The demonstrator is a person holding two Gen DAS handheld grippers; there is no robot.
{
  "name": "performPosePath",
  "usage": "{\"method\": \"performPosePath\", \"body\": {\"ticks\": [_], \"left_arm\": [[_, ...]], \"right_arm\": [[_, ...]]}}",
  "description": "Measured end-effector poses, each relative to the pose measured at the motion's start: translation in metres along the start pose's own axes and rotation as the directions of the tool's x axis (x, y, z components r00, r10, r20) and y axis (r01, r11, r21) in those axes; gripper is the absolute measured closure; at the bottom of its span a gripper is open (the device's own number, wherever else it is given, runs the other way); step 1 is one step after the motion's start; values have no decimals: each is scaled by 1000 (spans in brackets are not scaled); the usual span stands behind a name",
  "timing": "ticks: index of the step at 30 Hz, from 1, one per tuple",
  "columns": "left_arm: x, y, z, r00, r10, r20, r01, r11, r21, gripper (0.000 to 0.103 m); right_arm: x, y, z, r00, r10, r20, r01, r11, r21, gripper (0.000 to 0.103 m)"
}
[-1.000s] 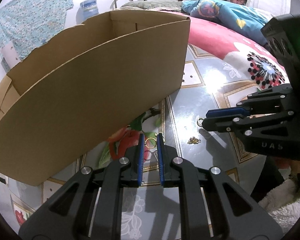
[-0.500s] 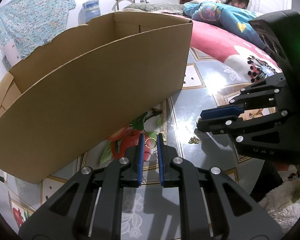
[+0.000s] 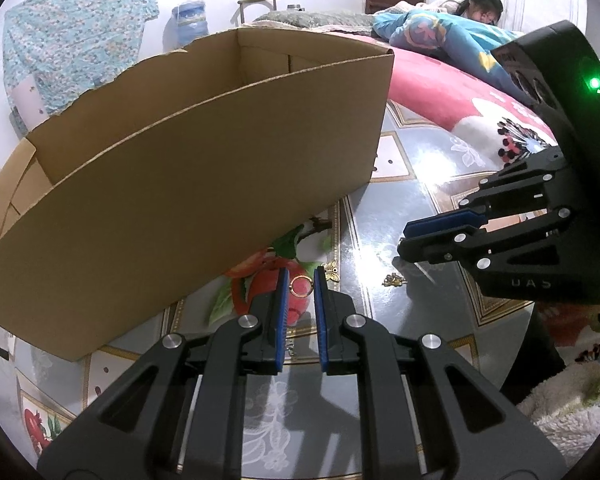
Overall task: Organize jewelry
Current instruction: 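Carry both held gold rings over the box with both tools, then open both tools to drop the gold rings into the box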
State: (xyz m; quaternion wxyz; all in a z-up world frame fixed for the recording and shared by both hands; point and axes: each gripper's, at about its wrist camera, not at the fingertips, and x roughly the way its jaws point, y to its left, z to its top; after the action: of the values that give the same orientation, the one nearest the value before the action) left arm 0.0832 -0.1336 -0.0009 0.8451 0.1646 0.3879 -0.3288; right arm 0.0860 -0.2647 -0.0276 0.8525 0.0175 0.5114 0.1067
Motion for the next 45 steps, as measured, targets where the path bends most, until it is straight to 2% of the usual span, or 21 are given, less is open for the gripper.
{"method": "performPosePath", "body": {"ticks": [6,13,16,19,23,26,28,29,31,32,34,37,40,41,43,45], "left_arm": [[-8,-1,1,1000,1,22,-1,1000,7,92],[-37,2,10,996,-20,89,19,1000,15,92],[-61,9,21,988,-54,142,54,999,1,92],[-90,24,41,972,-85,219,90,996,-11,92],[-98,56,71,967,-95,237,111,992,-55,92],[-77,87,95,983,-89,161,110,986,-123,92],[-55,109,111,989,-119,87,133,975,-177,92],[-37,126,122,985,-172,33,175,957,-230,92],[-13,147,131,971,-237,-32,215,925,-314,92],[5,158,136,957,-281,-75,236,901,-365,92],[39,176,141,936,-314,-161,214,867,-450,92],[76,190,138,913,-333,-236,170,836,-522,92],[94,201,133,902,-338,-268,133,808,-574,92],[101,205,131,894,-353,-277,126,791,-599,92],[108,209,129,885,-376,-276,125,762,-636,92],[111,212,130,883,-380,-276,117,748,-654,89]], "right_arm": [[-10,-10,-8,1000,13,20,-14,998,56,92],[-48,-4,-3,994,8,106,-15,998,62,92],[-76,4,12,984,36,172,-43,998,37,92],[-102,19,39,965,80,250,-76,997,-24,92],[-117,26,86,940,156,304,-126,985,-117,92],[-96,23,131,948,196,251,-168,977,-128,92],[-70,19,161,965,200,167,-184,977,-110,92],[-59,18,173,972,197,131,-183,977,-109,92],[-36,15,194,978,202,52,-197,976,-93,92],[-18,13,208,980,200,-14,-200,977,-78,92],[7,13,225,978,187,-91,-193,980,-53,92],[38,12,231,973,144,-183,-153,988,-37,92],[55,11,237,971,94,-221,-110,992,-58,92],[61,10,238,969,81,-234,-98,993,-59,92],[63,9,239,968,74,-239,-91,994,-60,92],[66,8,239,967,77,-243,-92,994,-53,92]]}}
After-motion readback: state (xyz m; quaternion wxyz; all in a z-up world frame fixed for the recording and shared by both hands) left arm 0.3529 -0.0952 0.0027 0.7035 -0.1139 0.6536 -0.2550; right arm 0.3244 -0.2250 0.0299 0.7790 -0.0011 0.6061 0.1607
